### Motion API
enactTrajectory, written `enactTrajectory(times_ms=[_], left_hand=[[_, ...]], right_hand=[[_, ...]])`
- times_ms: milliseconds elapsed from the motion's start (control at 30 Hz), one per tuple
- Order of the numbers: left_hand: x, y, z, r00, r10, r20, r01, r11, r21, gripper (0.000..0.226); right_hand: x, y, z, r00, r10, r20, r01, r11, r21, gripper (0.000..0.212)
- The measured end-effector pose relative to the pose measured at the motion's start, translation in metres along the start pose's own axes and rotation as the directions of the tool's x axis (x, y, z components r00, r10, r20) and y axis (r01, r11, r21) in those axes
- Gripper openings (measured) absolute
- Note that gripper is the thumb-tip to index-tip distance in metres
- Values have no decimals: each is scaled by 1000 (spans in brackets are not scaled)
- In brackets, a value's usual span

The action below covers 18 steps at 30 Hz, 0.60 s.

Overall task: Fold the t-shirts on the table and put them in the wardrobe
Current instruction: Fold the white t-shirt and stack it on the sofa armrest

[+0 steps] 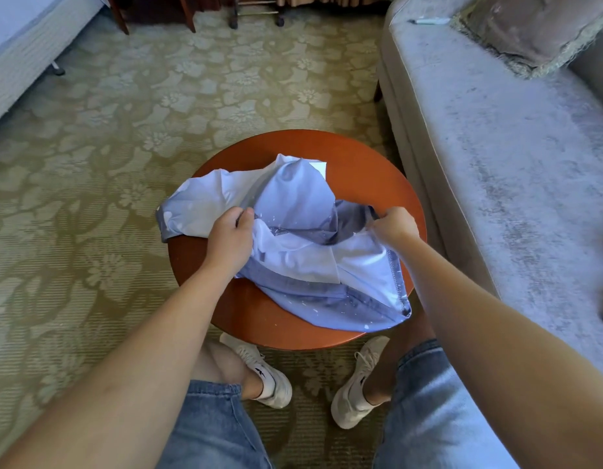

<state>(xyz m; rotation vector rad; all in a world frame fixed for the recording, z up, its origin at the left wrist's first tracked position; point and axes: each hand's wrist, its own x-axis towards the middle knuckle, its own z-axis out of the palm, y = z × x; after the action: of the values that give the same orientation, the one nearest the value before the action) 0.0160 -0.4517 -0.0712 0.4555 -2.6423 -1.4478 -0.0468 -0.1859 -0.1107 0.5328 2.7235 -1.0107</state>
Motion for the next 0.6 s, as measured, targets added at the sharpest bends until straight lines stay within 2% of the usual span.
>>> enactTrajectory(times_ms=[67,200,300,333,400,500,600], left_hand=[[0,7,1,1000,0,-3,0,1000,-27,41],[-9,27,0,994,41,103,-34,997,-65,27],[-25,50,-3,956,94,277,-86,995,-41,26],[-32,56,-5,937,106,333,-105,994,-20,26],[-45,66,-8,900,115,421,-135,991,18,26],[-63,72,-14,864,130,486,-146,989,-5,30],[-78,77,-20,851,141,507,-159,987,-7,22]], right_hand=[[-10,2,-10,998,-63,-8,63,974,218,42],[-50,2,-28,983,-164,-85,185,857,481,7],[-90,-15,-35,949,-298,-99,307,812,496,39],[-105,-23,-37,928,-363,-84,356,797,488,43],[-128,-33,-35,880,-474,-22,430,777,460,40],[-155,-39,-25,831,-549,88,458,765,453,38],[-171,-40,-21,808,-575,127,457,748,481,15]])
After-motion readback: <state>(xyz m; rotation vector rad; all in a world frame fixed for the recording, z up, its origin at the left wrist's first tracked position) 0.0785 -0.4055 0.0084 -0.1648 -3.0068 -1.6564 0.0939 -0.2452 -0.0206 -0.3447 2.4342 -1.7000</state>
